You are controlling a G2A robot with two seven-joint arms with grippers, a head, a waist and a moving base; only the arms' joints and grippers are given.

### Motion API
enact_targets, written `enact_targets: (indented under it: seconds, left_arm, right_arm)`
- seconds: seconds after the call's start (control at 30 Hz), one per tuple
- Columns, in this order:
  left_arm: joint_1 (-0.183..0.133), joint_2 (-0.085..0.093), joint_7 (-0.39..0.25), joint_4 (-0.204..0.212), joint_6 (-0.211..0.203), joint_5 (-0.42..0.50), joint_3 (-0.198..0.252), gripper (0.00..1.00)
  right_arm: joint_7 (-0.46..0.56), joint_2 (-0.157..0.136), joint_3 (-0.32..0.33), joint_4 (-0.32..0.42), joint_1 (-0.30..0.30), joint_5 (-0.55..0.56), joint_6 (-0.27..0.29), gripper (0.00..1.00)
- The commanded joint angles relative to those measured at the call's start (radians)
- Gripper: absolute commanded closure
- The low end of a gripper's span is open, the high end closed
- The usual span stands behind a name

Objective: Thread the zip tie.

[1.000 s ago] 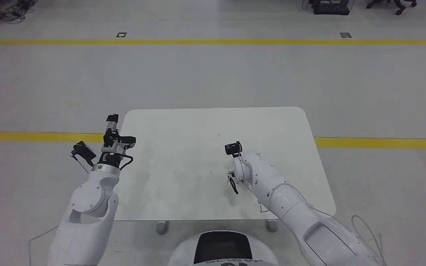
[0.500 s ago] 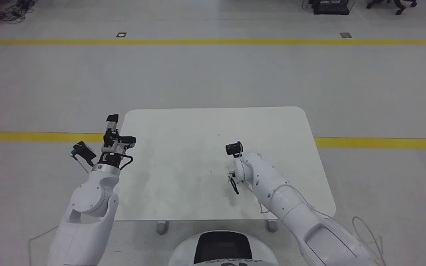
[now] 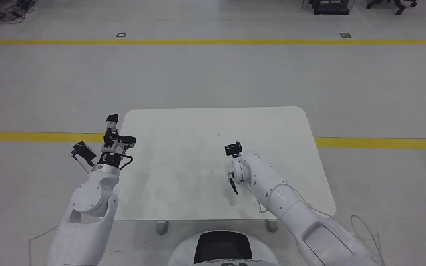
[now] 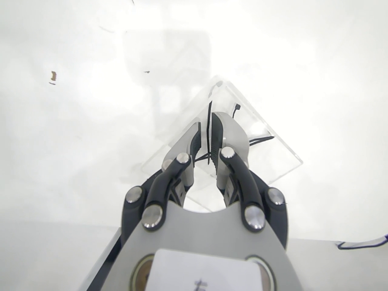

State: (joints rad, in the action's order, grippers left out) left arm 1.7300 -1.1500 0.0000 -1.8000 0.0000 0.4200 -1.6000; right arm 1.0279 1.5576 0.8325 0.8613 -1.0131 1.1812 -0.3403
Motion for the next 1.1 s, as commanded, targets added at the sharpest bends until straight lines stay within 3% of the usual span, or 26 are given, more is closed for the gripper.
enact_targets:
  seconds: [0.0, 0.03, 0.37, 1.07]
  left_arm:
    - [0.0, 0.0, 0.0, 0.0, 0.0, 0.0, 0.0, 0.0]
    - [0.0, 0.0, 0.0, 0.0, 0.0, 0.0, 0.0, 0.0]
    - [0.0, 0.0, 0.0, 0.0, 0.0, 0.0, 0.0, 0.0]
    - [0.0, 0.0, 0.0, 0.0, 0.0, 0.0, 0.0, 0.0]
  right_arm:
    - [-0.001, 0.003, -0.001, -0.007, 0.003, 0.0, 0.0, 0.95]
    - [-0.002, 0.004, -0.001, -0.01, 0.004, 0.001, 0.0, 1.0]
    - [-0.001, 0.007, 0.018, 0.021, -0.007, 0.028, 0.0, 1.0]
    - [0.072, -0.042, 0.161, 0.368, -0.189, 0.167, 0.018, 1.0]
